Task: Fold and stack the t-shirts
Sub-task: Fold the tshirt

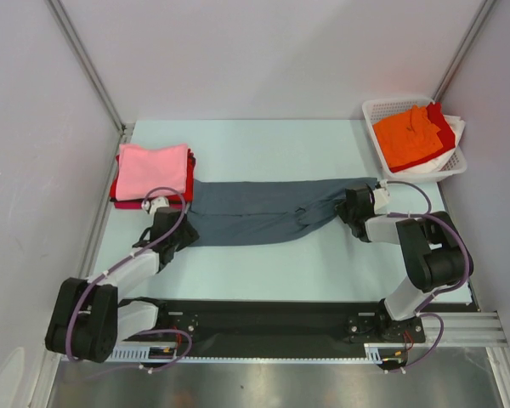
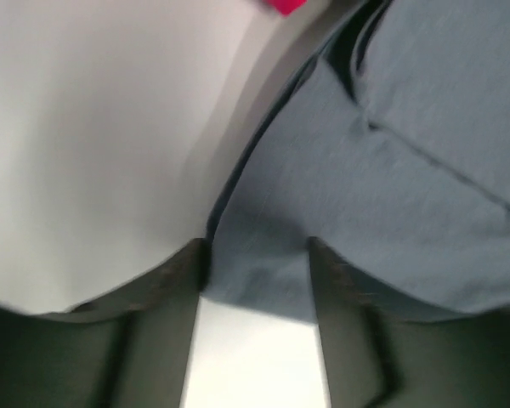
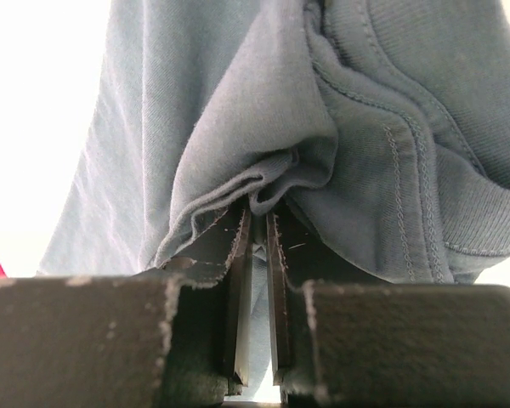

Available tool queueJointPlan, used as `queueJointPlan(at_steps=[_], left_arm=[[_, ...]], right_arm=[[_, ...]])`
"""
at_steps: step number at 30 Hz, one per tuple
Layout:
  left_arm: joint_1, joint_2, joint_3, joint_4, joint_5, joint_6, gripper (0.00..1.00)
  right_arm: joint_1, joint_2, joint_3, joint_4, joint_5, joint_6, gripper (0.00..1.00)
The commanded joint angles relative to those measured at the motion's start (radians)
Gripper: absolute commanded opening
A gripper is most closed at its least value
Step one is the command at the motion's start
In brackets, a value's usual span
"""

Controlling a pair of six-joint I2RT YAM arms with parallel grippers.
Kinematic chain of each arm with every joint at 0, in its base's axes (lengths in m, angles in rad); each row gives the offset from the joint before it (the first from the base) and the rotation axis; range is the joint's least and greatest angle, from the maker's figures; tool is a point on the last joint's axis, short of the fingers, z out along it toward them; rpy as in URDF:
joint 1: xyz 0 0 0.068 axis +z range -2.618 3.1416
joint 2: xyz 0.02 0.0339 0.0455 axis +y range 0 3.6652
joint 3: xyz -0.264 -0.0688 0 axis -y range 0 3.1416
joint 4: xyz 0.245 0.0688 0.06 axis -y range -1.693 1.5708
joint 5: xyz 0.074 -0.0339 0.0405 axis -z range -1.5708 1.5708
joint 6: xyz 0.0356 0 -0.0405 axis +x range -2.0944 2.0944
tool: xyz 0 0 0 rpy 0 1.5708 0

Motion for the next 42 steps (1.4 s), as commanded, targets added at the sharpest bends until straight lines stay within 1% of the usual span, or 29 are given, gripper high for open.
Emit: queueJointPlan(at_steps=[1, 2, 3, 5, 6, 9, 12, 13, 14, 15, 17, 18, 19, 20, 21, 22, 23, 24, 25, 27, 28, 29, 32, 33, 34, 37, 39, 41, 42], left_arm=[[0.008, 0.068, -0.018, 0.108, 0.046, -0.055, 0.52], [0.008, 0.076, -0.027, 0.125, 0.059, -0.058, 0.46], [0.008, 0.071, -0.044, 0.139, 0.071, -0.061, 0.28], [0.006, 0.048, -0.07, 0.168, 0.105, -0.084, 0.12], [0.001, 0.019, -0.101, 0.188, 0.132, -0.09, 0.0], [-0.034, -0.039, -0.15, 0.186, 0.154, -0.124, 0.0], [-0.144, -0.156, -0.213, 0.165, 0.116, -0.208, 0.0], [-0.225, -0.195, -0.228, 0.145, 0.097, -0.237, 0.0], [-0.267, -0.26, -0.239, 0.133, 0.047, -0.298, 0.0], [-0.349, -0.294, -0.26, 0.122, 0.025, -0.331, 0.0], [-0.428, -0.366, -0.277, 0.09, -0.042, -0.424, 0.0], [-0.465, -0.38, -0.296, 0.087, -0.067, -0.452, 0.0], [-0.536, -0.392, -0.303, 0.085, -0.088, -0.478, 0.0], [-0.572, -0.4, -0.31, 0.084, -0.11, -0.53, 0.0], [-0.61, -0.403, -0.317, 0.085, -0.172, -0.561, 0.0], [-0.696, -0.398, -0.317, 0.093, -0.208, -0.59, 0.0], [-0.738, -0.388, -0.316, 0.099, -0.246, -0.642, 0.0], [-0.818, -0.354, -0.304, 0.111, -0.316, -0.665, 0.0], [-0.857, -0.334, -0.294, 0.12, -0.354, -0.687, 0.0], [-0.928, -0.282, -0.261, 0.146, -0.406, -0.747, 0.0], [-0.99, -0.221, -0.245, 0.186, -0.462, -0.758, 0.0], [-1.024, -0.182, -0.227, 0.2, -0.489, -0.782, 0.0], [-1.147, -0.018, -0.114, 0.223, -0.602, -0.814, 0.01], [-1.207, 0.02, -0.051, 0.235, -0.631, -0.811, 0.03], [-1.229, 0.105, -0.018, 0.269, -0.67, -0.799, 0.05], [-1.27, 0.194, 0.102, 0.326, -0.659, -0.692, 0.1], [-1.293, 0.229, 0.144, 0.349, -0.659, -0.643, 0.14], [-1.299, 0.226, 0.134, 0.399, -0.658, -0.603, 0.23], [-1.299, 0.208, 0.097, 0.485, -0.641, -0.586, 0.32]], right_arm=[[0.003, 0.003, -0.008, 0.043, -0.038, -0.078, 0.1], [0.002, -0.003, -0.003, 0.031, -0.035, -0.106, 0.1], [0.003, -0.008, 0.0, 0.026, -0.034, -0.112, 0.1], [0.0, 0.0, 0.027, 0.008, -0.048, -0.142, 0.11], [-0.004, 0.021, 0.046, -0.006, -0.06, -0.155, 0.11], [-0.009, 0.068, 0.152, -0.075, -0.121, -0.211, 0.11], [-0.01, 0.144, 0.256, -0.128, -0.163, -0.259, 0.09], [-0.016, 0.18, 0.277, -0.136, -0.175, -0.268, 0.08], [-0.026, 0.196, 0.3, -0.132, -0.208, -0.278, 0.09], [-0.032, 0.211, 0.333, -0.123, -0.233, -0.294, 0.08], [-0.046, 0.269, 0.38, -0.115, -0.291, -0.304, 0.09], [-0.059, 0.297, 0.405, -0.112, -0.34, -0.31, 0.1], [-0.067, 0.318, 0.469, -0.11, -0.37, -0.316, 0.11], [-0.075, 0.379, 0.503, -0.115, -0.44, -0.319, 0.13], [-0.085, 0.41, 0.549, -0.125, -0.471, -0.325, 0.13], [-0.092, 0.441, 0.636, -0.144, -0.498, -0.327, 0.13], [-0.095, 0.507, 0.687, -0.182, -0.549, -0.33, 0.13], [-0.104, 0.532, 0.725, -0.196, -0.569, -0.33, 0.13], [-0.107, 0.558, 0.783, -0.204, -0.589, -0.328, 0.13], [-0.113, 0.608, 0.824, -0.201, -0.626, -0.322, 0.13], [-0.118, 0.619, 0.847, -0.201, -0.634, -0.324, 0.14], [-0.119, 0.633, 0.888, -0.207, -0.641, -0.33, 0.15], [-0.124, 0.694, 0.971, -0.245, -0.655, -0.347, 0.17], [-0.125, 0.711, 1.045, -0.266, -0.657, -0.359, 0.17], [-0.125, 0.754, 1.081, -0.292, -0.663, -0.367, 0.18], [-0.127, 0.832, 1.25, -0.432, -0.646, -0.402, 0.18], [-0.13, 0.86, 1.34, -0.483, -0.608, -0.417, 0.18], [-0.136, 0.88, 1.373, -0.517, -0.583, -0.433, 0.19], [-0.142, 0.883, 1.387, -0.527, -0.571, -0.434, 0.19]])
